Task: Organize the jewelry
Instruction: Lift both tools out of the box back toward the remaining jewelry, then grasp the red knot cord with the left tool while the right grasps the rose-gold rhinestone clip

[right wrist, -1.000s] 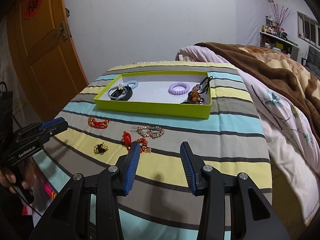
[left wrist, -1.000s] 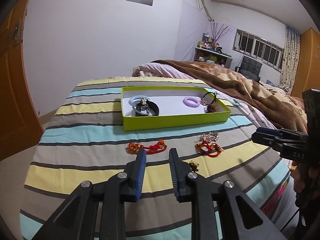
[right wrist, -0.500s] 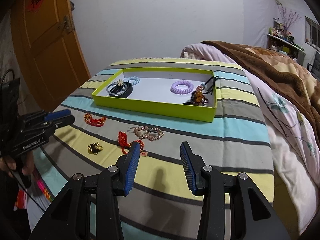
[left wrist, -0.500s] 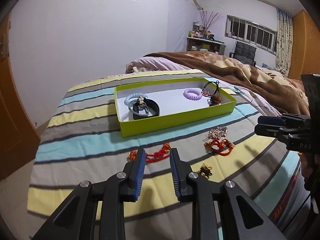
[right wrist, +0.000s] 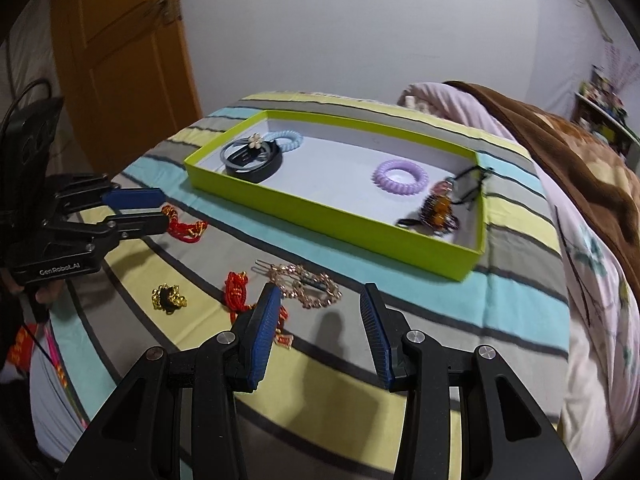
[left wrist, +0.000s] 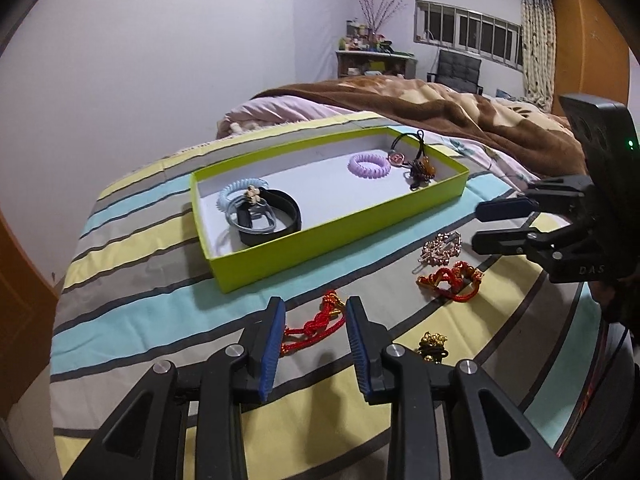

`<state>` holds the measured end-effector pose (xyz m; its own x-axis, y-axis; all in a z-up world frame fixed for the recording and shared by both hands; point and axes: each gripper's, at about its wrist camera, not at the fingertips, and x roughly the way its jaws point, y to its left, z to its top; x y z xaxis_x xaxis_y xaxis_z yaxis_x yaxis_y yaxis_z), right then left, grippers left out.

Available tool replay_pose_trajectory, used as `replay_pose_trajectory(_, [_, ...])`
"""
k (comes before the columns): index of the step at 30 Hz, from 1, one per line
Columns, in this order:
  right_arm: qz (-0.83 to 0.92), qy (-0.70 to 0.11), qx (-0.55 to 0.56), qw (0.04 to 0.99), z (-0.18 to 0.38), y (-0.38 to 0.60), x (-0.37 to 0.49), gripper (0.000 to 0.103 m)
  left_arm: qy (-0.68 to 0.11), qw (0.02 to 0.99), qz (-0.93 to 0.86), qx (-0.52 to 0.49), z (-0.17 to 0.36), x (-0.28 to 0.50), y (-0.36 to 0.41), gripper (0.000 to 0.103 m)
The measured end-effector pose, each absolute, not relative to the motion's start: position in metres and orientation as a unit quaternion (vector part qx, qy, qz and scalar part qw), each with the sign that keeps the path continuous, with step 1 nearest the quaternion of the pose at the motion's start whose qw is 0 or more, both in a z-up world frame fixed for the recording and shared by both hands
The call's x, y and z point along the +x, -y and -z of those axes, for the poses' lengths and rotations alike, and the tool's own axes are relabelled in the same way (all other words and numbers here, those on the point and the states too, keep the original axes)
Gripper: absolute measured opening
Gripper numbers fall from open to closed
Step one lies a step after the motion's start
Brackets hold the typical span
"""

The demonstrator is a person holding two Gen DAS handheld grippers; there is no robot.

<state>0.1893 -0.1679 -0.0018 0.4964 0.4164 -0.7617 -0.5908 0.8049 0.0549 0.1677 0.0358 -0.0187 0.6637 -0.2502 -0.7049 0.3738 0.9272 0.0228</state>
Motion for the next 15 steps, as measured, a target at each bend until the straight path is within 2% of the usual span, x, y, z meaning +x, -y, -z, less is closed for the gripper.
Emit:
replay_pose_trajectory(13, [-0.320,-0.422,-0.147,0.835,0.019,0.151,0.206,0.042,-0.414,0.881,0.183,0.134,0.037,0.182,-0.022,0.033])
replay_pose_trajectory(15, [-0.305,-0.427,-0.149,0.838,0.020,0.152,0.205,0.031,-0.410,0.884,0.170,0.149,0.037,0.178,-0.017,0.033])
